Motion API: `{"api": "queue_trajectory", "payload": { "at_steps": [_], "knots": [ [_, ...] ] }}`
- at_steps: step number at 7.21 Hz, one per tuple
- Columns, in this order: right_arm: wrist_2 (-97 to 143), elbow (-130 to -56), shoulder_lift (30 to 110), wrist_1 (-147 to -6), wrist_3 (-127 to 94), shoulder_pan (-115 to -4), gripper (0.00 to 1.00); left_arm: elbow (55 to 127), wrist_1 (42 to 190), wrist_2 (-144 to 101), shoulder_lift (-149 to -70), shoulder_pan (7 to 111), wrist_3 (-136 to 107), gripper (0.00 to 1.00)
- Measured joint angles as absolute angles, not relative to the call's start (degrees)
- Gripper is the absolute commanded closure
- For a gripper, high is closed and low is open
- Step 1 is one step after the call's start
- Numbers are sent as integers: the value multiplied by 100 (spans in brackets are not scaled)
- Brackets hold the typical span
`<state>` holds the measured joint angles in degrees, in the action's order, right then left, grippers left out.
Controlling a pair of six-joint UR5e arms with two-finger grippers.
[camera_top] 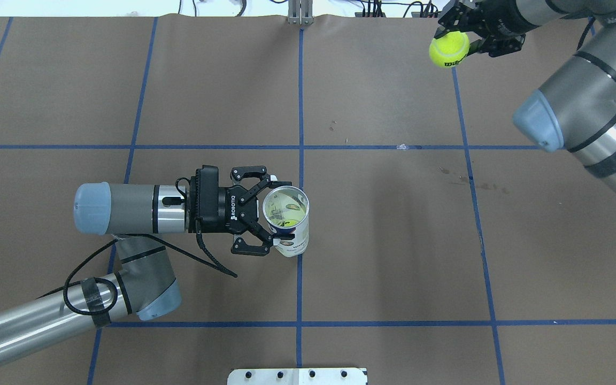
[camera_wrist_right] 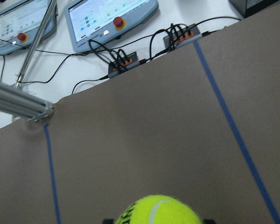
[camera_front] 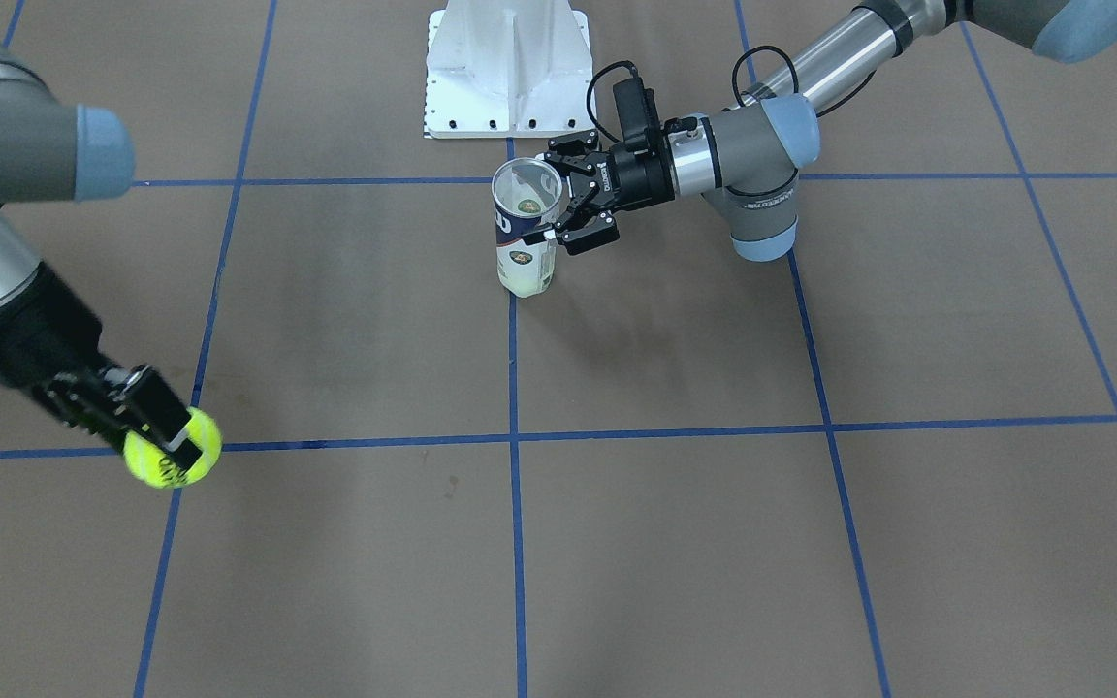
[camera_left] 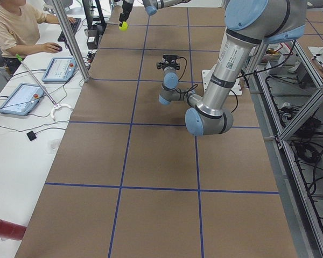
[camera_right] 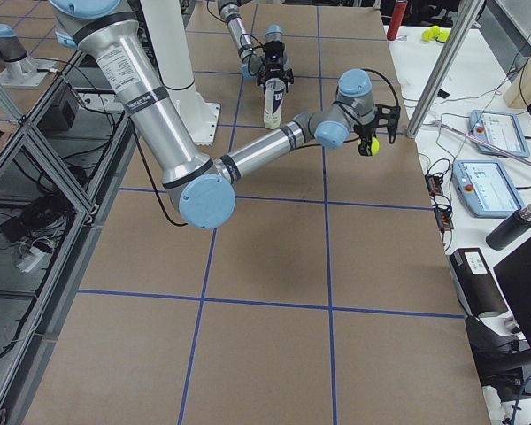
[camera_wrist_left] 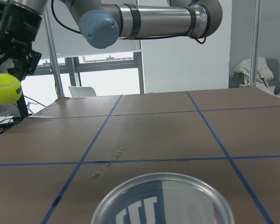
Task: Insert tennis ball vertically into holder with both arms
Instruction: 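Carry the second ball with the right gripper over the can's top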
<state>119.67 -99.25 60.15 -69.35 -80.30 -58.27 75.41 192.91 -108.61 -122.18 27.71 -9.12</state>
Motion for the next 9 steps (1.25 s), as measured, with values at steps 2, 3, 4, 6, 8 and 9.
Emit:
{"api": "queue_trajectory", "payload": {
  "at_steps": [2,3,4,6,8,9],
  "knots": [
    [11425,-11162,5965,-7842,-8998,-4966,100,7541,19279,-10856,-12237,2763,-912,1],
    [11026,-11558,5933,-8094,-9368,-4479,100,7541,19276,-10855,-12243,2761,-913,1],
    [10676,-11839,5815,-8446,-9624,-4020,100,7541,19273,-10855,-12252,2760,-914,1],
    [9993,-12067,5390,-9146,-10011,-3200,100,7541,19267,-10849,-12259,2760,-914,1],
    [9413,-12087,5084,-9509,-10162,-2624,94,7541,19266,-10846,-12260,2754,-914,1],
    [9321,-12081,4974,-9626,-10179,-2510,77,7541,19266,-10846,-12261,2752,-914,1]
  ]
}}
